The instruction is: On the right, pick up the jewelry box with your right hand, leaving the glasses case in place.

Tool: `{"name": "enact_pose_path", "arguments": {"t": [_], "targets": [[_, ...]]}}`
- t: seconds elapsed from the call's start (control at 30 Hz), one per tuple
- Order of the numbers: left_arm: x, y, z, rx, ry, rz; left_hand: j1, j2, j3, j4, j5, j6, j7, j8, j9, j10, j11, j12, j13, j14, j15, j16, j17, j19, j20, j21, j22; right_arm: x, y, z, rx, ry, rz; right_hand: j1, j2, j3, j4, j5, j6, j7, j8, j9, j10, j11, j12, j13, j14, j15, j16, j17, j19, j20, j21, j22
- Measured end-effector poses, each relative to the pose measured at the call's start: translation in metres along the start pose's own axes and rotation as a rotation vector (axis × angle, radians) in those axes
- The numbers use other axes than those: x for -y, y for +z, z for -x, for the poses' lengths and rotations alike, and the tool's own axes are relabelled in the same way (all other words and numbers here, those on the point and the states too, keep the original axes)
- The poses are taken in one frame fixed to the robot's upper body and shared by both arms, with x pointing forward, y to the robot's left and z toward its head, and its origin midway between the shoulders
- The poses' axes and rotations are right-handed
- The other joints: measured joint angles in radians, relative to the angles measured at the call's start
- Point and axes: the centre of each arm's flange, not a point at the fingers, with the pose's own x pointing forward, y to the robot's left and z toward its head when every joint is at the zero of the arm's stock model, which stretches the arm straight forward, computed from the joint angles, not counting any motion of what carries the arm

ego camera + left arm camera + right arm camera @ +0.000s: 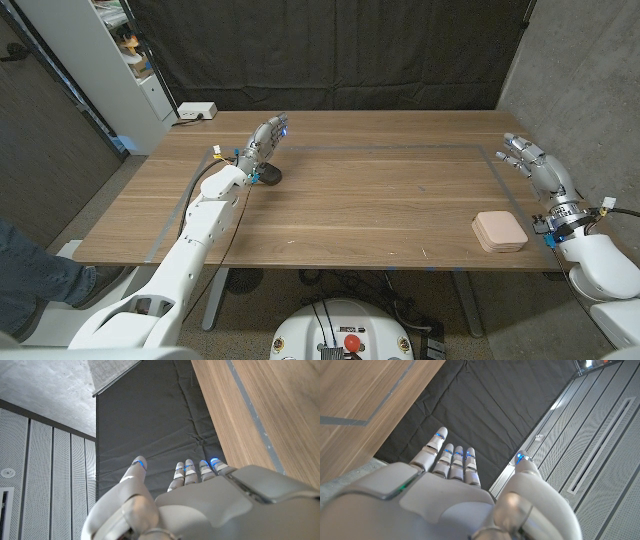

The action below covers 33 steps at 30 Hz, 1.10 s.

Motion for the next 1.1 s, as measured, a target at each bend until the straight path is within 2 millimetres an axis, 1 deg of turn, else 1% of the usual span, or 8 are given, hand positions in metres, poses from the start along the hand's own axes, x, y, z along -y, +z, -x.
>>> {"name": "enact_pose_path", "arguments": {"t": [0.13,0.3,0.6,0.67,0.93,1.03,1.1], "targets": [[0.001,0.001,0.000,0.000,-0.002,-0.001,0.000,0.000,0.002,-0.002,0.000,0.000,0.000,0.000,0.000,0.000,0.000,0.000,0.000,0.000,0.000,0.000,0.000,0.000,0.000,0.000,0.000,0.001,0.001,0.003,0.002,-0.001,0.006,0.000,0.000,0.000,0.000,0.000,0.000,0.000,0.000,0.000,0.004,-0.004,0.000,0.000,0.006,-0.006,0.000,0.000,0.000,0.000,0.000,0.000],[0.002,0.002,-0.001,0.002,-0.005,-0.005,0.000,0.000,0.004,-0.004,0.000,0.000,0.000,0.000,0.000,0.000,0.000,0.000,0.000,0.000,0.000,0.000,0.000,0.000,0.000,0.000,0.000,0.003,0.002,0.006,0.002,-0.005,0.013,0.005,-0.005,0.000,0.000,0.000,0.000,0.000,0.000,0.000,0.004,-0.004,0.000,0.000,0.005,-0.005,0.000,0.000,0.000,0.000,0.000,0.000],[0.003,0.003,-0.001,0.004,-0.004,-0.007,0.000,0.000,0.004,-0.004,0.000,0.000,0.000,0.000,0.000,0.000,0.000,0.000,0.000,0.000,0.000,0.000,0.000,0.000,0.000,0.000,0.000,0.005,0.004,0.012,0.001,-0.008,0.025,0.005,-0.005,0.000,0.000,0.000,0.000,0.000,0.000,0.000,0.004,-0.004,0.000,0.000,0.005,-0.005,0.000,0.000,0.000,0.000,0.000,0.000],[0.003,0.003,-0.001,0.004,-0.004,-0.007,0.000,0.000,0.004,-0.004,0.000,0.000,0.000,0.000,0.000,0.000,0.000,0.000,0.000,0.000,0.000,0.000,0.000,-0.006,0.006,0.000,0.000,0.005,0.004,0.013,0.001,-0.008,0.026,0.005,-0.005,0.004,-0.004,0.000,0.003,-0.003,0.000,0.000,0.004,-0.004,0.000,0.000,0.005,-0.005,0.000,0.000,0.000,0.000,0.000,0.000],[0.003,0.003,-0.001,0.004,-0.006,-0.008,0.000,0.000,0.004,-0.004,0.000,0.000,0.000,0.000,0.000,0.000,0.000,0.000,0.000,0.000,0.000,0.000,0.000,-0.006,0.005,0.000,0.000,0.005,0.006,0.018,0.001,-0.007,0.040,0.005,-0.005,0.004,-0.004,0.000,0.003,-0.003,0.000,0.000,0.004,-0.004,0.000,0.000,0.005,-0.005,0.000,0.000,0.000,0.000,0.000,0.000],[0.004,0.005,-0.002,0.006,-0.008,-0.010,0.000,0.000,0.004,-0.004,0.000,0.000,0.000,0.000,0.000,0.000,0.000,0.000,0.000,0.000,0.000,0.000,0.000,-0.005,0.005,0.000,0.000,0.005,0.007,0.020,0.000,-0.008,0.044,0.012,-0.012,0.004,-0.004,0.000,0.003,-0.003,0.000,0.000,0.004,-0.004,0.000,0.000,0.005,-0.005,0.000,0.000,0.000,0.000,0.000,0.000],[0.004,0.005,-0.003,0.007,-0.009,-0.011,0.000,0.000,0.004,-0.004,0.000,0.000,0.000,0.000,0.000,0.000,0.000,0.000,0.000,0.000,0.000,0.000,0.000,-0.005,0.005,0.000,0.000,0.005,0.007,0.021,0.000,-0.008,0.046,0.012,-0.012,0.000,-0.008,0.000,0.003,-0.003,0.000,0.000,0.004,-0.004,0.000,0.000,0.005,-0.005,0.000,0.000,0.000,0.000,0.000,0.000]]}}
